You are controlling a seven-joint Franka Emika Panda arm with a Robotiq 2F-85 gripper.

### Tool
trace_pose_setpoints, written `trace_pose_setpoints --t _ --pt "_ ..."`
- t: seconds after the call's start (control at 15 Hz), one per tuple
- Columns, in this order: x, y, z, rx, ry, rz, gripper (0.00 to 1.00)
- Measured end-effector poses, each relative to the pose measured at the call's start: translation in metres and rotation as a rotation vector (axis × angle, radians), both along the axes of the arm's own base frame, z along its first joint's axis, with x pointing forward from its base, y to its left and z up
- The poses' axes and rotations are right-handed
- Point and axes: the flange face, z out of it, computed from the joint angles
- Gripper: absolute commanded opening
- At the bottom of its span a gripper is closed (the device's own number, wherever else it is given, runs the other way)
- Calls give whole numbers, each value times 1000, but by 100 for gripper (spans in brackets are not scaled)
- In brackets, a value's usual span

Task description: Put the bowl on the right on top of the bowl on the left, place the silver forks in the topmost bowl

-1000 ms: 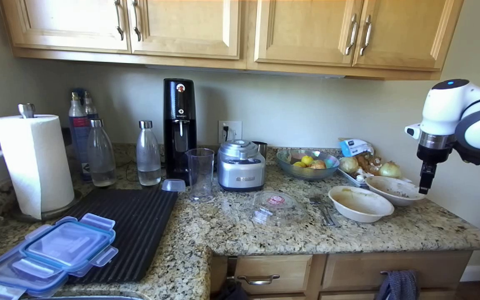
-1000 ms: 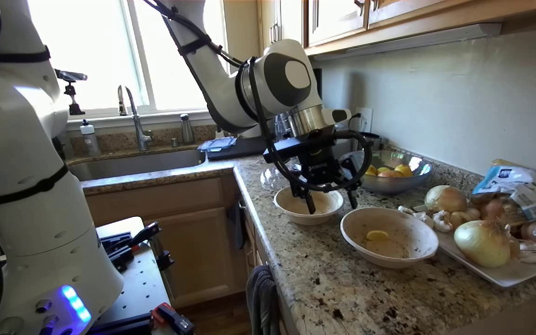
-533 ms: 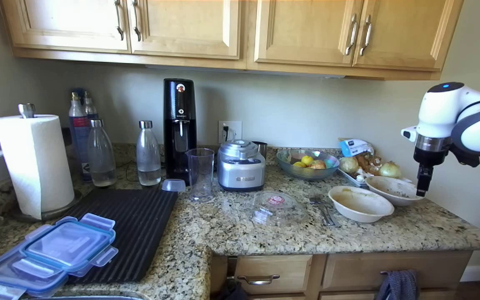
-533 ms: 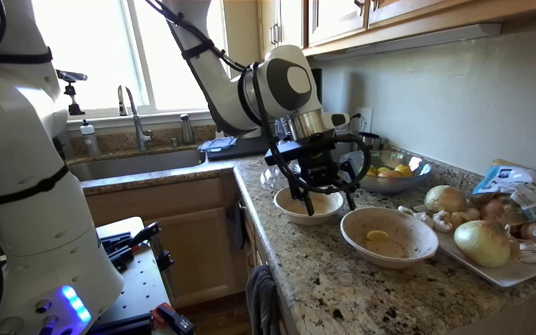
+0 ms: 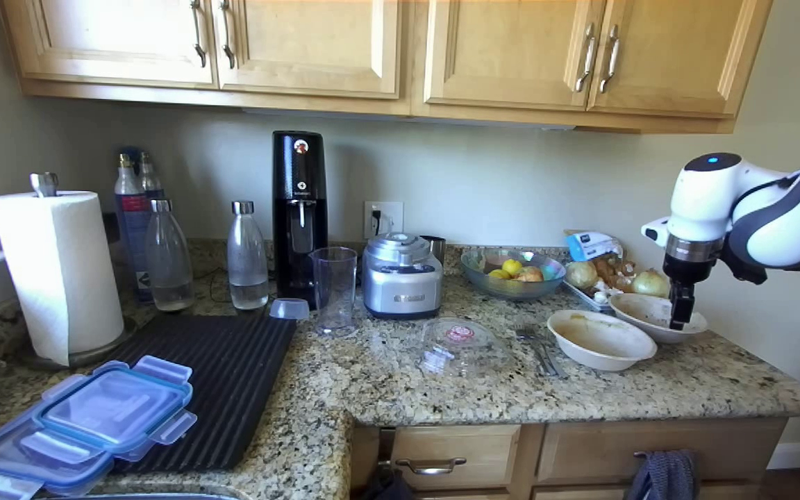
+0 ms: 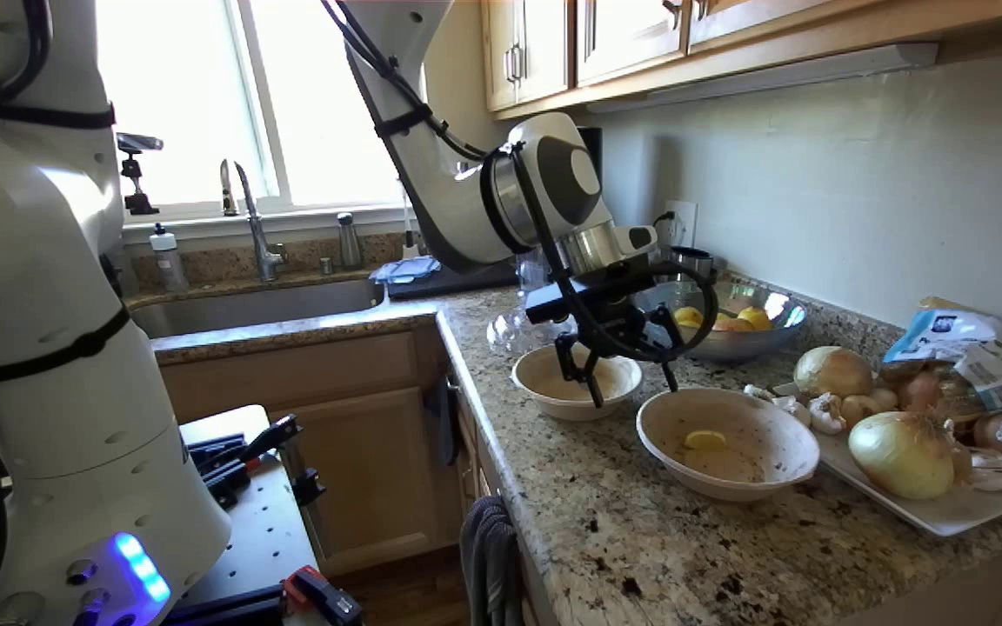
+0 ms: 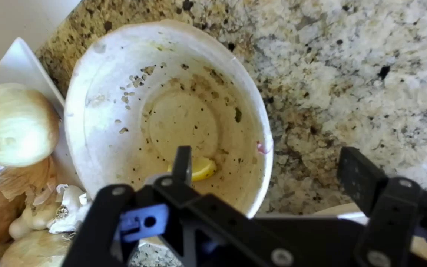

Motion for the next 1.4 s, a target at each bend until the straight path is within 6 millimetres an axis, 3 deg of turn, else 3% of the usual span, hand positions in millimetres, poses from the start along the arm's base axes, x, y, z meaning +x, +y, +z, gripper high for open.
trace_pose_setpoints --t 0.4,0.47,0.6,1.13,1.2,1.27,1.4 --pt "17 4 -25 -9 26 26 97" --pt "20 3 -27 -16 25 30 74" --pt "25 1 -29 -28 17 31 70" --pt "28 -1 -35 -38 18 34 18" --pt "28 -1 -37 -37 21 34 19" --pt "28 -1 -38 -36 23 34 8" --pt "27 -1 -39 -36 25 35 5"
